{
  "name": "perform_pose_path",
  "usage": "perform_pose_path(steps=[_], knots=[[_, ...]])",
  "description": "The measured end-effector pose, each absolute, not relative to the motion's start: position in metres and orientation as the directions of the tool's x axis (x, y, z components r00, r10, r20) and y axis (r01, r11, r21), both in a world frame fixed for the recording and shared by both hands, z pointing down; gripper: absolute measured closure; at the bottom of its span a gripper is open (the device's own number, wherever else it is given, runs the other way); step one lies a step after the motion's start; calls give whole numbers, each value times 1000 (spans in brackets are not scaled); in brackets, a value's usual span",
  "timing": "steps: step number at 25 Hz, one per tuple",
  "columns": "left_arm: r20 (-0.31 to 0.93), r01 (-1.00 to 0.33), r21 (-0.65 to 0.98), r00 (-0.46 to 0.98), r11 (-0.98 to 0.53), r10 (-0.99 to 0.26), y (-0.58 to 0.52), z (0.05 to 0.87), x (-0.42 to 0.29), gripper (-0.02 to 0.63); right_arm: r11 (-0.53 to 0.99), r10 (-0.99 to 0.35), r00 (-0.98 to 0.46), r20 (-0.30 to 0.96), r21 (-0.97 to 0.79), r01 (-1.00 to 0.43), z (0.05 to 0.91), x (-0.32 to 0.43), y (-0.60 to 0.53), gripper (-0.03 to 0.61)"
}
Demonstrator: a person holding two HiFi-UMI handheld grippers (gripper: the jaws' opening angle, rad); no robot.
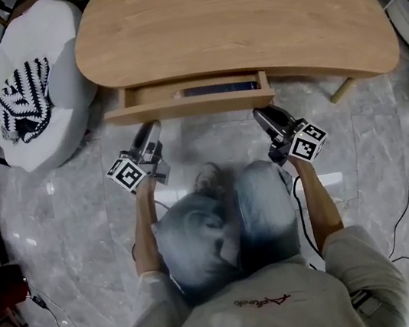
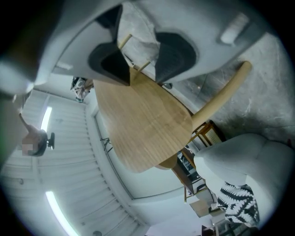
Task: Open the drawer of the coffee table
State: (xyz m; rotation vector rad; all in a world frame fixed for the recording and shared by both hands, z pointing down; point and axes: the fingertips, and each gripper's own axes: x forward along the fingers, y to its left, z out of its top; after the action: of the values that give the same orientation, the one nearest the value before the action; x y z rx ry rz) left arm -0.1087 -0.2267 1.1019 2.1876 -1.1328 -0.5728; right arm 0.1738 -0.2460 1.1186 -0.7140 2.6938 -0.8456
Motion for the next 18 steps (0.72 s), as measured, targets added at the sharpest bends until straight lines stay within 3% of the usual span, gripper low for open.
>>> perform_pose_path(steps=[18], knots=[[-105, -571, 689, 530, -446, -841, -172, 1103, -104, 466, 721, -497, -866, -51, -579, -380, 1120, 181, -194, 486]])
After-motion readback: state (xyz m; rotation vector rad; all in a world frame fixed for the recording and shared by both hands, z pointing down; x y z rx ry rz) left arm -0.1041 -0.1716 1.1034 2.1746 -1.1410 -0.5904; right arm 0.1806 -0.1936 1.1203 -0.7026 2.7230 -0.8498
